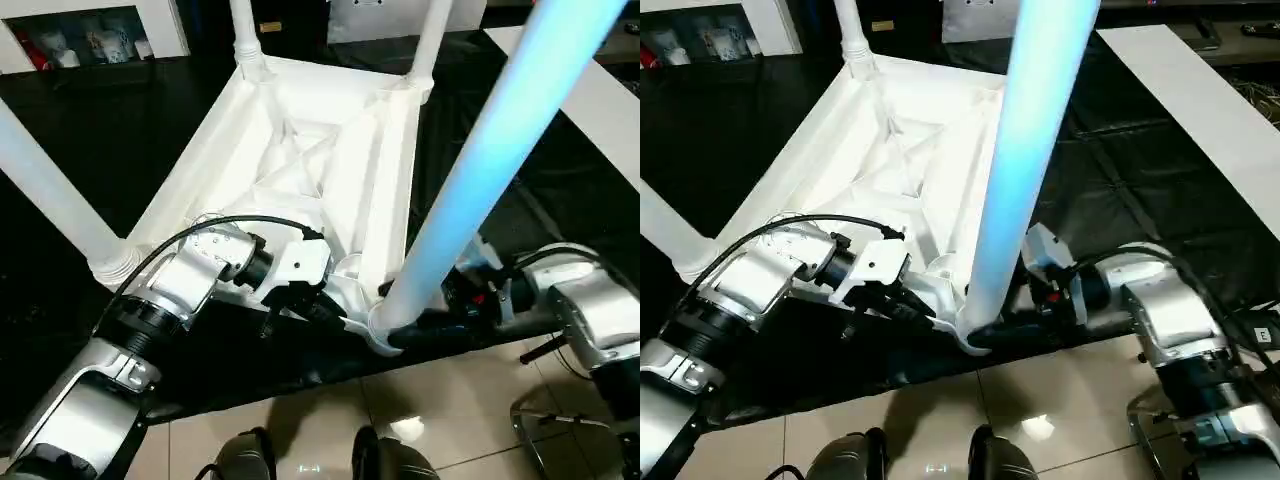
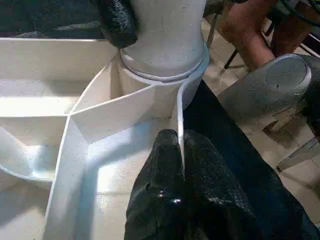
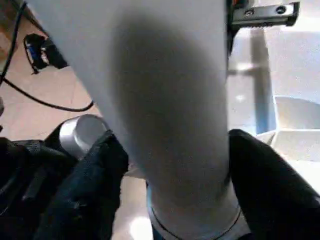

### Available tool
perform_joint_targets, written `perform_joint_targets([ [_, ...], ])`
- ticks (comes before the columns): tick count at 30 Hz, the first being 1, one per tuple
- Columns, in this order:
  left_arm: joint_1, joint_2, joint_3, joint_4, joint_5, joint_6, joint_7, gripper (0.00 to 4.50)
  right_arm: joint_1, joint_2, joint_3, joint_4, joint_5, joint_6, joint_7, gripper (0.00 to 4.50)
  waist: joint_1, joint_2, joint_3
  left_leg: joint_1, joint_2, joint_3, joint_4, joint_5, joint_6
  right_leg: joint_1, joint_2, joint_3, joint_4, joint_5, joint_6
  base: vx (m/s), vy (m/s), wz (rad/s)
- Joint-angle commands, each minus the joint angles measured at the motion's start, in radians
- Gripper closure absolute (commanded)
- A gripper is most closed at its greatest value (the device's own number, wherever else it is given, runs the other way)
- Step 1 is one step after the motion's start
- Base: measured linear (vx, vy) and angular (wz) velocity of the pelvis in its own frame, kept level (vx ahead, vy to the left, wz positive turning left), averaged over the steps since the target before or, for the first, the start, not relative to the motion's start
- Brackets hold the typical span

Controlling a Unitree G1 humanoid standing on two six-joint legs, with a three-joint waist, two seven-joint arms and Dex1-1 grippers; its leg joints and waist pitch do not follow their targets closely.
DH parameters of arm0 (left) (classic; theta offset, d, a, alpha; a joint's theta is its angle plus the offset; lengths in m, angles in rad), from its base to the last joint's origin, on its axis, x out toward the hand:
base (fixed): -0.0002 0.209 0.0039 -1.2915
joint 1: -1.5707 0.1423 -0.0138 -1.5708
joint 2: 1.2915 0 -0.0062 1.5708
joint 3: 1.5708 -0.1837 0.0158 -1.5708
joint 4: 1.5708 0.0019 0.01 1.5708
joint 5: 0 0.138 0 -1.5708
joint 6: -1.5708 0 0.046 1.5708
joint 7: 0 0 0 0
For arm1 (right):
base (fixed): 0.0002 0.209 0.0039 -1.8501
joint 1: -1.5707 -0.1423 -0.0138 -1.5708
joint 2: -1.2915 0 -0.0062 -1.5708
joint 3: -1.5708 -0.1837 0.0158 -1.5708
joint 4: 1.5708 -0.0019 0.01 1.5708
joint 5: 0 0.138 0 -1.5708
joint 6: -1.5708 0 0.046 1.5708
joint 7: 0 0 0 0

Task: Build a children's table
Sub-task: Rotate leg to tighten

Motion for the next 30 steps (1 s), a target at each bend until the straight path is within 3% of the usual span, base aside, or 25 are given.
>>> perform_joint_targets([
  [1, 0.01, -0.007, -0.056, -0.005, 0.019, -0.012, -0.047, 4.5, -0.01, -0.011, 0.016, 0.0, -0.006, -0.009, 0.036, 1.56, -0.01, -0.02, -0.075, 0.012, 0.062, -0.019, -0.048, -0.057, 0.164, 0.068, -0.089, 0.058, -0.053, -0.236, -0.235, 0.0, 0.0, 0.0],
  [8, 0.025, 0.004, -0.035, -0.001, 0.011, 0.011, -0.024, 4.5, 0.004, -0.015, 0.021, -0.018, 0.011, 0.005, 0.055, 2.16, -0.008, -0.016, -0.079, 0.011, 0.063, -0.019, -0.045, -0.029, 0.18, 0.07, -0.089, 0.058, -0.046, -0.184, -0.251, 0.0, 0.0, 0.0],
  [12, 0.041, 0.002, -0.005, -0.021, -0.002, 0.075, 0.026, 4.5, 0.036, -0.001, -0.005, -0.067, 0.054, 0.06, 0.01, 2.27, -0.007, -0.014, -0.079, 0.012, 0.064, -0.019, -0.046, -0.044, 0.169, 0.071, -0.089, 0.058, -0.048, -0.199, -0.254, 0.0, 0.0, 0.0],
  [14, 0.049, -0.016, 0.028, -0.039, -0.004, 0.167, 0.112, 4.5, 0.063, 0.048, -0.043, -0.11, 0.072, 0.123, -0.116, 2.32, -0.009, -0.016, -0.077, 0.01, 0.063, -0.02, -0.049, -0.052, 0.157, 0.071, -0.09, 0.059, -0.052, -0.218, -0.251, 0.0, 0.0, 0.0],
  [18, 0.05, -0.051, 0.06, -0.043, -0.005, 0.245, 0.205, 4.5, 0.069, 0.106, -0.069, -0.112, 0.03, 0.133, -0.27, 2.34, -0.018, -0.017, -0.069, 0.009, 0.053, -0.023, -0.055, -0.124, 0.102, 0.071, -0.091, 0.056, -0.075, -0.405, -0.193, 0.0, 0.0, 0.0],
  [19, 0.049, -0.08, 0.082, -0.038, -0.004, 0.284, 0.272, 4.5, 0.07, 0.147, -0.082, -0.106, -0.006, 0.14, -0.371, 2.34, -0.03, -0.018, -0.068, 0.01, 0.049, -0.027, -0.057, -0.146, 0.076, 0.069, -0.091, 0.053, -0.085, -0.478, -0.158, 0.0, 0.0, 0.0],
  [22, 0.044, -0.174, 0.133, -0.024, -0.009, 0.37, 0.439, 4.5, 0.078, 0.248, -0.105, -0.121, -0.068, 0.182, -0.585, 2.39, -0.057, -0.025, -0.064, 0.0, 0.039, -0.032, -0.058, -0.161, 0.058, 0.071, -0.088, 0.046, -0.097, -0.573, -0.107, 0.0, 0.0, 0.0],
  [24, 0.044, -0.192, 0.141, -0.025, -0.01, 0.386, 0.466, 4.5, 0.08, 0.266, -0.111, -0.128, -0.074, 0.2, -0.627, 2.44, -0.063, -0.024, -0.064, 0.0, 0.037, -0.034, -0.058, -0.156, 0.052, 0.07, -0.088, 0.045, -0.1, -0.599, -0.089, 0.0, 0.0, 0.0],
  [25, 0.039, -0.253, 0.159, -0.022, -0.012, 0.422, 0.543, 4.5, 0.086, 0.336, -0.129, -0.154, -0.088, 0.246, -0.749, 2.46, -0.071, -0.026, -0.063, 0.001, 0.033, -0.031, -0.057, -0.157, 0.063, 0.066, -0.085, 0.048, -0.106, -0.611, -0.071, 0.0, 0.0, 0.0],
  [26, 0.02, -0.317, 0.18, 0.002, -0.016, 0.436, 0.624, 4.5, 0.078, 0.41, -0.152, -0.149, -0.113, 0.273, -0.88, 2.47, -0.073, -0.024, -0.065, 0.006, 0.033, -0.031, -0.057, -0.159, 0.069, 0.061, -0.084, 0.046, -0.108, -0.608, -0.071, 0.0, 0.0, 0.0],
  [30, -0.021, -0.414, 0.195, 0.056, -0.005, 0.419, 0.742, 4.5, 0.04, 0.532, -0.188, -0.09, -0.154, 0.288, -1.102, 2.5, -0.081, -0.016, -0.068, 0.007, 0.029, -0.031, -0.056, -0.152, 0.072, 0.056, -0.08, 0.045, -0.108, -0.587, -0.068, 0.0, 0.0, 0.0],
])
